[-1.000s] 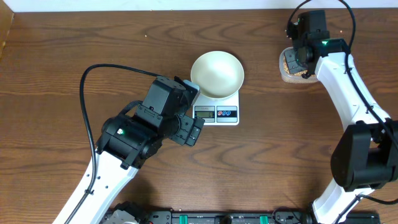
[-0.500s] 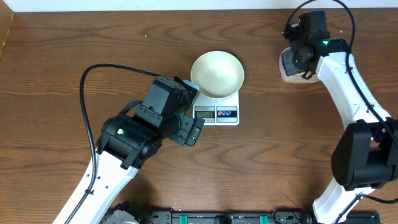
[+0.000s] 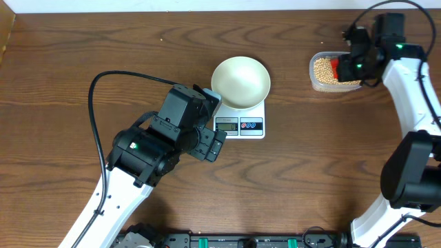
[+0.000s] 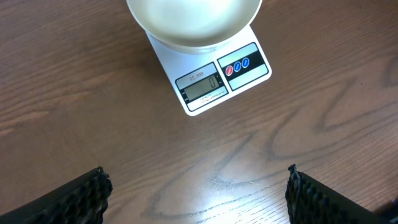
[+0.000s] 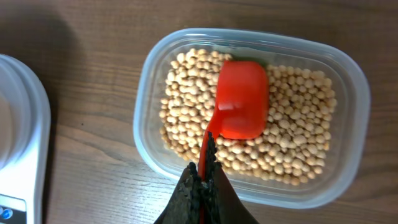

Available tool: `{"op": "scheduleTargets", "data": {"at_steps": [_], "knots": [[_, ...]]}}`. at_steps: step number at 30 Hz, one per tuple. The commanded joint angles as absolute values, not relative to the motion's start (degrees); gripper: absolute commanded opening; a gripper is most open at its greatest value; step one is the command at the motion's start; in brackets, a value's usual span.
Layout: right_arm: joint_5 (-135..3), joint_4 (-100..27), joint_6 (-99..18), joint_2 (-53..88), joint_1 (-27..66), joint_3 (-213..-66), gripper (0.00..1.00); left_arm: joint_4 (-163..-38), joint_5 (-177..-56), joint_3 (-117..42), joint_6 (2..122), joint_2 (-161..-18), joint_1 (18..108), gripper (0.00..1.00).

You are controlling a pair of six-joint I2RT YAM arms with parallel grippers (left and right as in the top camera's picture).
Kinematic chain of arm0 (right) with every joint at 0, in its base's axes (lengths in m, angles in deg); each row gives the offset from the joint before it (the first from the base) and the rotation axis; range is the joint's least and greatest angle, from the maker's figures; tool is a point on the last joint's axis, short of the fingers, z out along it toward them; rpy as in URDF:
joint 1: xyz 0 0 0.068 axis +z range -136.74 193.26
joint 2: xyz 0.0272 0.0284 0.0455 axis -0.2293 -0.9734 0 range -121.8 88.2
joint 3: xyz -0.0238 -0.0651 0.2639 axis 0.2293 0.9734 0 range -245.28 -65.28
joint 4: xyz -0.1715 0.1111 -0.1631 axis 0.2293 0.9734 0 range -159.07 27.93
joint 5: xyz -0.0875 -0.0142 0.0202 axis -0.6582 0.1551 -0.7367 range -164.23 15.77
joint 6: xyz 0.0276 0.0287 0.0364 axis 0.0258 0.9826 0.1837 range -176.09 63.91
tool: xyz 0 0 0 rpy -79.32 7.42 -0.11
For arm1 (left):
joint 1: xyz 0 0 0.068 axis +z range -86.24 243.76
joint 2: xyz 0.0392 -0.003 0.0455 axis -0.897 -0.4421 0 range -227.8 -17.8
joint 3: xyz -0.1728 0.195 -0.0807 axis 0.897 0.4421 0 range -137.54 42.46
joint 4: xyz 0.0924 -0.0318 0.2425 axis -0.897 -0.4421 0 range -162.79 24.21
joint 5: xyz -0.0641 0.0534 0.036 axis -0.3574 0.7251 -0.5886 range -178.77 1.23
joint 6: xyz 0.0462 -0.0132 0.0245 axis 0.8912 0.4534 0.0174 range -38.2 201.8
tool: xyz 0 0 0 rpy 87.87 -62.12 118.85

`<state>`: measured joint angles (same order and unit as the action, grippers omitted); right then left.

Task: Scoop item into bowl and weigh 50g on scale
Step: 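Dip the red scoop into the chickpeas with the right gripper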

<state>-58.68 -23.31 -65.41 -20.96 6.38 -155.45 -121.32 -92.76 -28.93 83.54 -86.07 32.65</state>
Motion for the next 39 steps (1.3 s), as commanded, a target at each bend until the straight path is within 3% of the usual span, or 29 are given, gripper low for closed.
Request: {"op": "scheduleTargets", "data": {"at_steps": [1, 39], "knots": [[-51.5, -22.2, -66.4, -21.5, 4.2, -155.6, 0.01, -121.5, -92.8, -30.4, 83.9, -86.4, 33.0, 0.92], [-34.8, -16.4, -70.5, -21.5, -6.2, -155.6, 0.01, -121.5, -92.8, -30.4, 83.9, -86.4, 33.0, 0.92]]}}
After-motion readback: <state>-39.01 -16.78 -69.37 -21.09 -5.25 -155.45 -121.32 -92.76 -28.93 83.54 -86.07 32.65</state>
